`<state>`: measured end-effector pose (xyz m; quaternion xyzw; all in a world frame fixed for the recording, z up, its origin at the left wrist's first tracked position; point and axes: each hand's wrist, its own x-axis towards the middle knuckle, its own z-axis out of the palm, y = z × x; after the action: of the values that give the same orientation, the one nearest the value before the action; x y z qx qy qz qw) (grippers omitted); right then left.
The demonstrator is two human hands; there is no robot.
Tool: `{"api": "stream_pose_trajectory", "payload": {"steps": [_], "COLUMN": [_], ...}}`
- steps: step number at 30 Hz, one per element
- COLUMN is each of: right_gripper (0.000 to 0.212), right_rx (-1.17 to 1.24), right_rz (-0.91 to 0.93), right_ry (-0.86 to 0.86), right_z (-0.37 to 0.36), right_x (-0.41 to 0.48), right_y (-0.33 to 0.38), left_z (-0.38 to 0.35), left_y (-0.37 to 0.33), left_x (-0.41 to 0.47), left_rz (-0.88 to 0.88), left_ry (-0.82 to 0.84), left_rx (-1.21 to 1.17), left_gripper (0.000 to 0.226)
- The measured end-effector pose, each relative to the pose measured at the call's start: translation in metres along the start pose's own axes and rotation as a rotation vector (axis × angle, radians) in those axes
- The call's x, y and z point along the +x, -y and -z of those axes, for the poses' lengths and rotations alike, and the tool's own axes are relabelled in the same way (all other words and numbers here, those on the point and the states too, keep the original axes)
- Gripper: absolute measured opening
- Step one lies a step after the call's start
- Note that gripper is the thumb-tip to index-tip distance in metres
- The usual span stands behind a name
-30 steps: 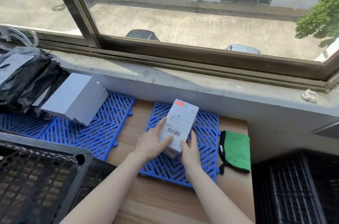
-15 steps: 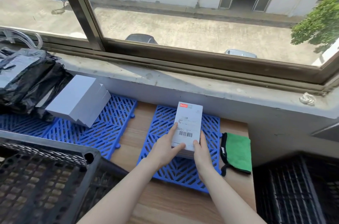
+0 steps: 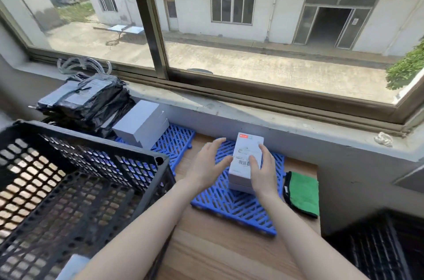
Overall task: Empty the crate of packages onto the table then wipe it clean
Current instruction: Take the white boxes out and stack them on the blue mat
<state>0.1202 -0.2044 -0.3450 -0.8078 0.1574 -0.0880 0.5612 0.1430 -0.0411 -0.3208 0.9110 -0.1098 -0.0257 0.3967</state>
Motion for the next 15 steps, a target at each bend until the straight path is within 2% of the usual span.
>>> {"api": "stream_pose_trajectory", "payload": {"steps": [6, 10, 12, 15], "right_gripper": [0.042, 0.038, 0.034, 0.029], "right_rx": [0.054, 0.073, 0.073, 0.043], "right_rz": [0.195, 0.297, 0.323, 0.35], "right_ry": [0.15, 0.272, 0.335, 0.445], "right_z": [-0.014, -0.032, -0.043, -0.06], "right_x": [-0.059, -0.1, -0.119, -0.144], "right_y": [0.067, 0.102, 0.114, 0.129], "left_z": [0.082, 0.137, 0.158, 0.179], "left_y": [-0.026, -0.013, 0.004, 0.034], "left_x": [-0.075, -0.134, -0.163, -0.202], "left_rz": [-0.099, -0.001, 0.116, 0.289], "left_ry": [-0.243, -0.383, -0.359, -0.22], "left_rx": [-0.053, -0.021, 0.016, 0.086], "left_gripper": [0.044, 0.035, 0.033, 0.041]}}
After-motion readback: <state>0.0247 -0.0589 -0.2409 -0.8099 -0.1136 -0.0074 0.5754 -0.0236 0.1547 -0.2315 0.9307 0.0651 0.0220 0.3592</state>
